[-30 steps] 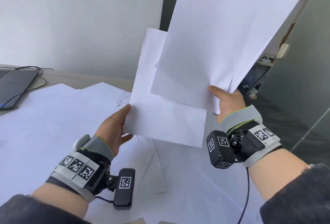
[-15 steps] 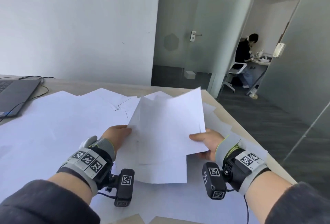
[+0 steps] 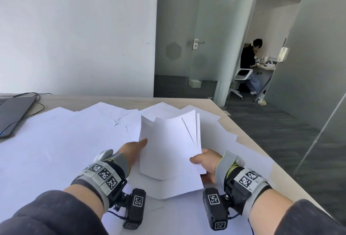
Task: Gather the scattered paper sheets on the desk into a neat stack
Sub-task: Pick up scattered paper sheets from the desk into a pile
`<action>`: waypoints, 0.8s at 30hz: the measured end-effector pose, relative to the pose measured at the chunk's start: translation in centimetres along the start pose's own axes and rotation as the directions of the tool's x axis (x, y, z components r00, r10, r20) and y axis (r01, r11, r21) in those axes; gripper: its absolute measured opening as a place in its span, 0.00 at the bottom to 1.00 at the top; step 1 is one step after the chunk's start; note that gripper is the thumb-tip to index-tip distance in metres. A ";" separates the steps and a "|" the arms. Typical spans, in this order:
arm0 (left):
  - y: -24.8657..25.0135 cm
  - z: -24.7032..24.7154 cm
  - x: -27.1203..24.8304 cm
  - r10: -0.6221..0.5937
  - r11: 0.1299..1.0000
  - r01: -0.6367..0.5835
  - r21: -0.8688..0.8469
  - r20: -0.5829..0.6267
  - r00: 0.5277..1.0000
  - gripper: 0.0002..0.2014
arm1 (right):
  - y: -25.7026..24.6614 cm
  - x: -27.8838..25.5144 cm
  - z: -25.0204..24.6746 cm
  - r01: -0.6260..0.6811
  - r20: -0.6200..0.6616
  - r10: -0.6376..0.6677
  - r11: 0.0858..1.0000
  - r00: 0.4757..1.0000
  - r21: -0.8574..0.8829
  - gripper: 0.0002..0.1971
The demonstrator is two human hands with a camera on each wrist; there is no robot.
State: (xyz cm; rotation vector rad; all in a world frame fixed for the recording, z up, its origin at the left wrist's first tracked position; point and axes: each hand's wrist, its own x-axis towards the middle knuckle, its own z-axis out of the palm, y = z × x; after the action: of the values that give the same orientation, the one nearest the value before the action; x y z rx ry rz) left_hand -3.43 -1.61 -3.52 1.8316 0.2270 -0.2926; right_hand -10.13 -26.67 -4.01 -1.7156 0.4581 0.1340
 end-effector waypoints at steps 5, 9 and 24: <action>-0.1 -1.2 0.2 0.121 0.992 -0.122 0.038 0.021 0.992 0.20 | -0.9 -0.6 -0.9 0.224 0.004 -0.225 0.971 0.974 0.085 0.10; 1.0 -2.3 0.6 0.194 0.963 -0.183 -0.198 0.039 0.980 0.41 | -1.6 -1.0 -1.4 0.310 0.003 -0.316 0.932 0.949 0.188 0.09; 3.8 -2.3 -2.4 0.517 0.795 -0.480 -0.370 0.001 0.856 0.21 | -3.5 -1.6 -0.9 0.508 -0.074 -0.508 0.822 0.858 0.258 0.14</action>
State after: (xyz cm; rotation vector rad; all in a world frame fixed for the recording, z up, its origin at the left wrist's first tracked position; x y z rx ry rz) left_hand -4.37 -0.39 1.27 1.4401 -0.2692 0.0329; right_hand -10.46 -26.70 -0.01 -1.5111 0.0003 -0.3085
